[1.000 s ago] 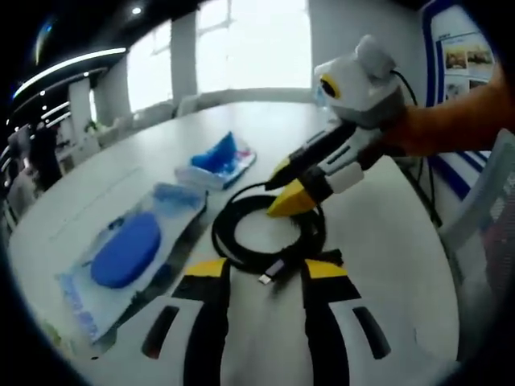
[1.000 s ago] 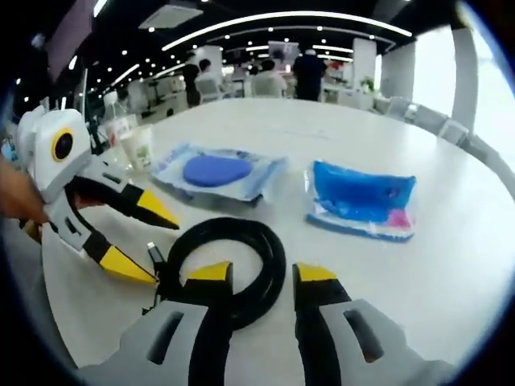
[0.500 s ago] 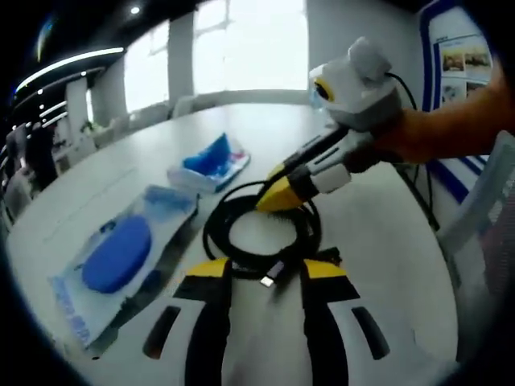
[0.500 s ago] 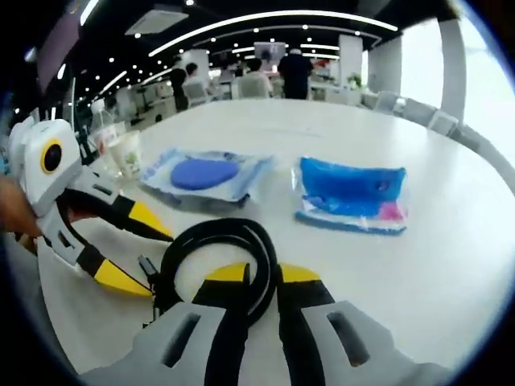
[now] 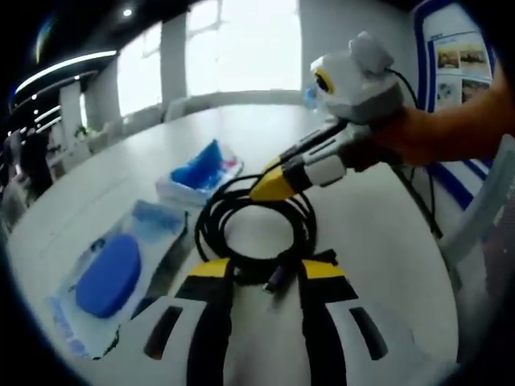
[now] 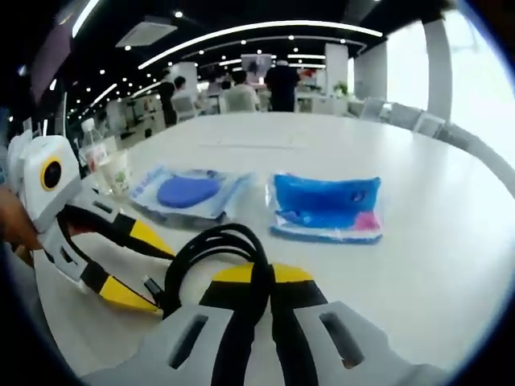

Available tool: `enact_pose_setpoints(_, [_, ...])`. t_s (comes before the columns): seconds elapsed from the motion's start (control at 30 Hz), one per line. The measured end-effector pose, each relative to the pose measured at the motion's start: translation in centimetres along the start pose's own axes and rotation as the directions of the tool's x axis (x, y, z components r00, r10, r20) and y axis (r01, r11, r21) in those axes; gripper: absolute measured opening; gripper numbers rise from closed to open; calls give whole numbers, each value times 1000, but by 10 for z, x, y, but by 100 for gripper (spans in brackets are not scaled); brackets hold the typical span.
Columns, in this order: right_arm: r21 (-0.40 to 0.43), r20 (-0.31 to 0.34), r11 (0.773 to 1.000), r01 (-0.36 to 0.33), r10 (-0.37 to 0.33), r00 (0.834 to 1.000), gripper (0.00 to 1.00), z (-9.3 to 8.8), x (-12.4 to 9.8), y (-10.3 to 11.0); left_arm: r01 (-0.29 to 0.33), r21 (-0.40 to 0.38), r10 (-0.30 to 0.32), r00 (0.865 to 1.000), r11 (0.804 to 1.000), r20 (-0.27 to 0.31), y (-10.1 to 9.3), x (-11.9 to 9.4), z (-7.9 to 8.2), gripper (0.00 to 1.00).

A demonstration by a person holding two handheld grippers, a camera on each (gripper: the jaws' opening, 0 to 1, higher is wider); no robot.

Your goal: Arrange the tabletop items into an orderly group along one side of the table until the central work area is clear of visible clutter.

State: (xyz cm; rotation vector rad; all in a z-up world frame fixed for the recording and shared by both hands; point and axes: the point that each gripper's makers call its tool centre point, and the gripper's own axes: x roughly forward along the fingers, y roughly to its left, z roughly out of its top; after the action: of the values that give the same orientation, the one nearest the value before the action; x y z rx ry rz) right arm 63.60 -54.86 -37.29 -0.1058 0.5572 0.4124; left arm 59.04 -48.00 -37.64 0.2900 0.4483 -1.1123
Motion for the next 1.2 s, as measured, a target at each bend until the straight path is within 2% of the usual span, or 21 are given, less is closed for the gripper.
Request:
enact_pose_setpoints(0.27, [12, -28, 1000, 20, -20, 999, 6, -6, 5, -9, -3, -21, 3, 1000, 1000, -2, 4, 3, 1, 31])
enact_pose_setpoints(0.63, [9, -44, 1000, 22, -21, 999, 9, -11, 8, -13, 14, -20, -14, 1000, 1000, -28, -2, 8, -5, 33])
enact_pose_setpoints(0.77, [16, -46, 1000, 5, -4, 999, 22, -13, 8, -10, 12, -20, -13, 1000, 1000, -26, -3, 7, -4, 34])
enact_pose_setpoints(0.87, [15, -35, 1000, 5, -4, 999, 23, -13, 6, -9, 7, -22, -7, 1000, 1000, -25, -1, 5, -3, 35])
enact_pose_setpoints(1.0, [13, -15, 1000, 5, -5, 1000, 30, -9, 3, -7, 2, -26, -2, 1000, 1000, -23, 0, 3, -2, 37])
enact_pose_setpoints(1.2, [12, 18, 1000, 5, -6, 1000, 41, -3, -3, -8, -3, -53, 3, 1000, 999, -5, 0, 0, 3, 44])
